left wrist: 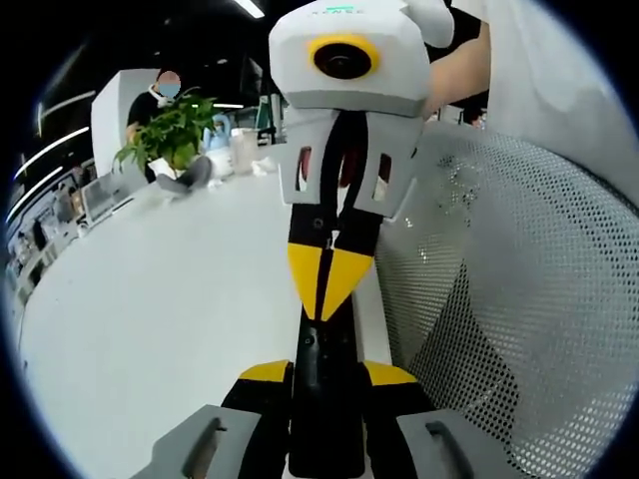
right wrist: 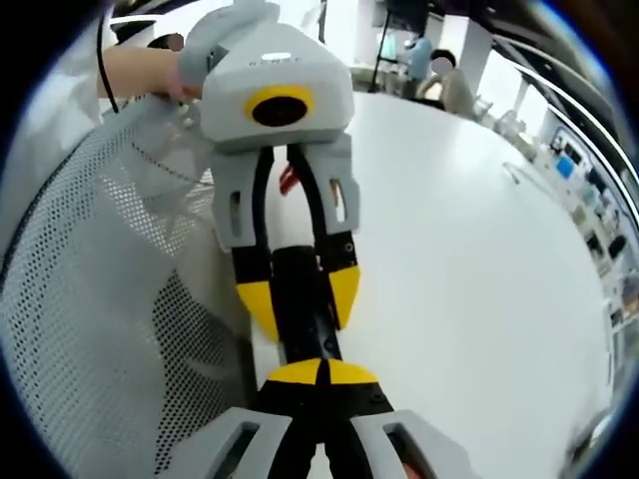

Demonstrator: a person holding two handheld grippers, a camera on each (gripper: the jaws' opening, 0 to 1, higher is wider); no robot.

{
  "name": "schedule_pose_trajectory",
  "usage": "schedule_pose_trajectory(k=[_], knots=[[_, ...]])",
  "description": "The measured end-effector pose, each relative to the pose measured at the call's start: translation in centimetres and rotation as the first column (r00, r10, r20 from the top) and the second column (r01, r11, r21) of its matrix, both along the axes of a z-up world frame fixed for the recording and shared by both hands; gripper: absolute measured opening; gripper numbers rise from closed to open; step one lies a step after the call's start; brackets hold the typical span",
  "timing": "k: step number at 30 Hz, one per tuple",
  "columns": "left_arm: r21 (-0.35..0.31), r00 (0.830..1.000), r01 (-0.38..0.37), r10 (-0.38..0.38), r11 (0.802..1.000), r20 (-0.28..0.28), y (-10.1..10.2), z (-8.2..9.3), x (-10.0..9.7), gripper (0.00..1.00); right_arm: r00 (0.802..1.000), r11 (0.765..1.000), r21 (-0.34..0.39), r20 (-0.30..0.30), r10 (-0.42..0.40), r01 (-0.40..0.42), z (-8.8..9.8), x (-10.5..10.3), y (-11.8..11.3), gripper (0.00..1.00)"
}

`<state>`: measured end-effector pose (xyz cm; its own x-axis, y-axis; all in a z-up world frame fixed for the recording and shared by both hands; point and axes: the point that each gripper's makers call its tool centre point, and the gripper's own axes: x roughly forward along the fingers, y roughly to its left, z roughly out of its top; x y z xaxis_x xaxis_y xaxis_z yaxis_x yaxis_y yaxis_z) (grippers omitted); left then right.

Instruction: Press the specified remote control buttons in sequence, fully releasing each button before pressing the next.

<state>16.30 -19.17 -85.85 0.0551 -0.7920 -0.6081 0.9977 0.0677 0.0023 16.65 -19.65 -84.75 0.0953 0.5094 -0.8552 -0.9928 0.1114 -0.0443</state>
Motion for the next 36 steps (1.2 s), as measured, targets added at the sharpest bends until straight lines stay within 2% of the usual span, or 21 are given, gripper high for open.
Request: schedule_pose_trajectory(k=[3,13,17,21,23,29,32,36], knots=[[-0.002,1.0,0.001,-0.001,1.0,0.001,-0.01,0.02,0.0,0.27,1.0,0.999,-0.027,0.004,0.016,-0.016,-0.68,-0.14,-0.16,0.0],[-0.022,1.0,-0.014,0.014,1.0,-0.002,-0.12,0.05,0.08,0.28,0.998,0.997,-0.052,0.034,0.055,-0.053,-0.6,-0.09,-0.06,0.0],[-0.028,1.0,-0.009,0.008,1.0,-0.003,-0.14,0.04,0.08,0.28,0.998,0.995,-0.077,-0.011,0.055,-0.056,-0.63,0.2,0.01,0.0],[-0.076,1.0,0.0,-0.001,0.997,-0.016,-0.08,0.02,0.16,0.28,0.997,0.999,-0.046,-0.073,-0.019,0.015,-0.6,0.23,-0.01,0.0],[-0.093,1.0,0.003,-0.006,0.996,-0.023,0.06,0.0,0.25,0.27,0.994,0.998,-0.015,-0.083,-0.065,0.063,-0.58,0.31,-0.07,0.0],[-0.113,1.0,0.0,-0.003,0.994,-0.026,-0.06,0.04,0.2,0.27,0.993,0.99,0.083,-0.041,-0.109,0.112,-0.47,0.2,-0.19,0.0],[-0.107,1.0,0.002,-0.005,0.994,-0.022,-0.08,0.09,0.19,0.27,0.99,0.985,0.104,-0.047,-0.135,0.139,-0.4,0.36,-0.17,0.0],[-0.09,1.0,0.008,-0.009,0.996,-0.01,-0.13,0.05,0.15,0.26,0.991,0.987,0.099,-0.047,-0.123,0.127,-0.39,0.31,-0.06,0.0]])
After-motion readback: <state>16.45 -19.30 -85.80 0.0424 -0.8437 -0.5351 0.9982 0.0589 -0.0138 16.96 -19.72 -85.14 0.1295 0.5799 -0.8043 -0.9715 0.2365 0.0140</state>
